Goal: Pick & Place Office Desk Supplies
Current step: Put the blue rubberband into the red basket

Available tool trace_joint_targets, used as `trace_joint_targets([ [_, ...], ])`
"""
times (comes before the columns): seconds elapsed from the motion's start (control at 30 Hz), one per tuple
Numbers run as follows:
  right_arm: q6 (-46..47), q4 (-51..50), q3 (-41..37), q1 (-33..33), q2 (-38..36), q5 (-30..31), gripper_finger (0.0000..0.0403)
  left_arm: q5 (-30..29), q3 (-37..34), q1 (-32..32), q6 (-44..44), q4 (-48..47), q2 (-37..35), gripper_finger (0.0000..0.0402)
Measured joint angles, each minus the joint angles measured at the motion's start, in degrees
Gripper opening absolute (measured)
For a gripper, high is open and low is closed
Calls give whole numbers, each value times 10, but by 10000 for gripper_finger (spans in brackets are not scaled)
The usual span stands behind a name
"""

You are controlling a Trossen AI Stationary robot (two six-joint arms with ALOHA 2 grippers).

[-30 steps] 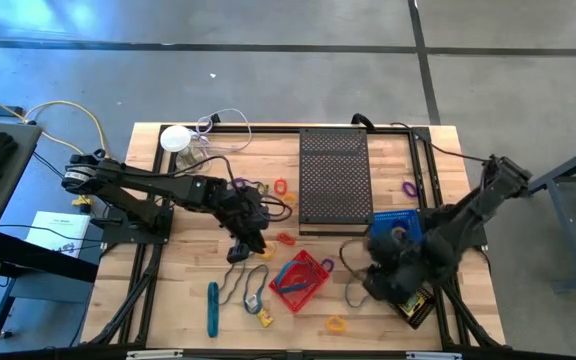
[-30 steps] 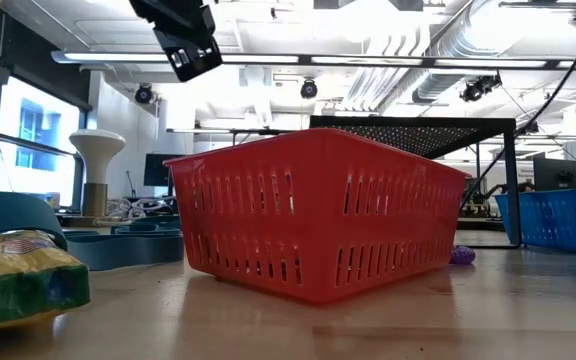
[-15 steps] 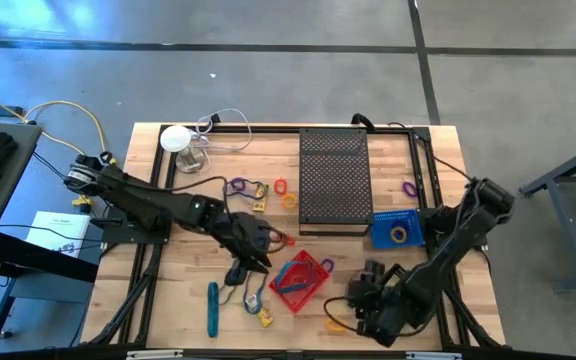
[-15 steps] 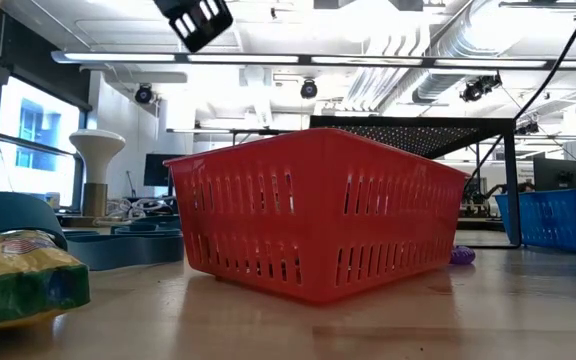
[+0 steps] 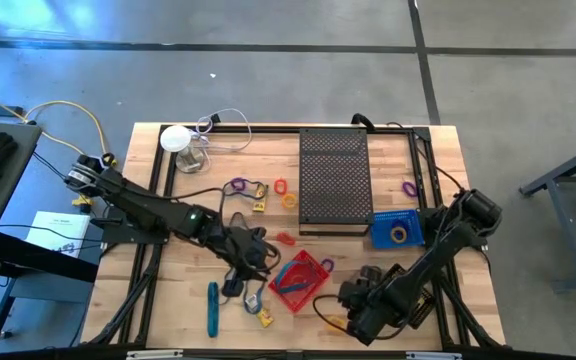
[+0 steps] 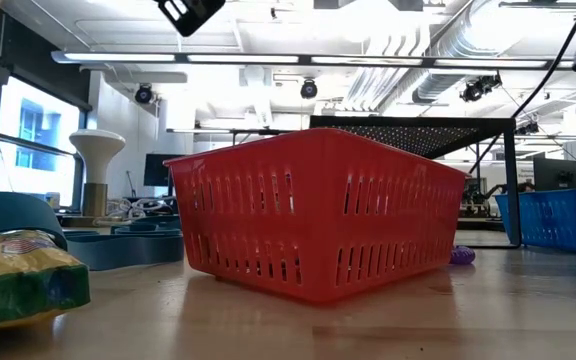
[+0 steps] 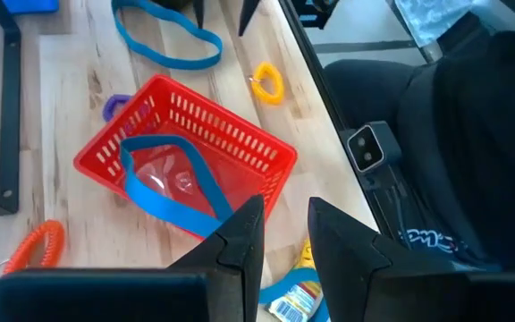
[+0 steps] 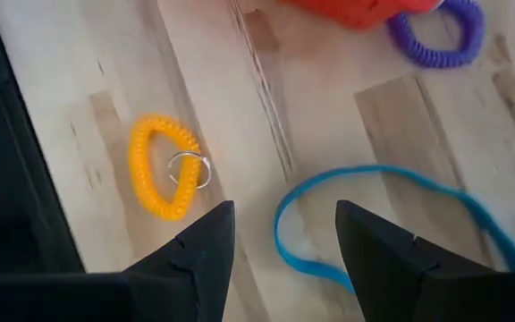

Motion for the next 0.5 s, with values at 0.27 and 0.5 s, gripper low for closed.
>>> trace_joint_targets([
  [0.27,44,-10,0,0,-1,2,183,0,0,-5,-4,-1,4,86],
  [0.5,-2,-1,0,0,-3,-13,183,-60,0,-30,-37,32,23,86],
])
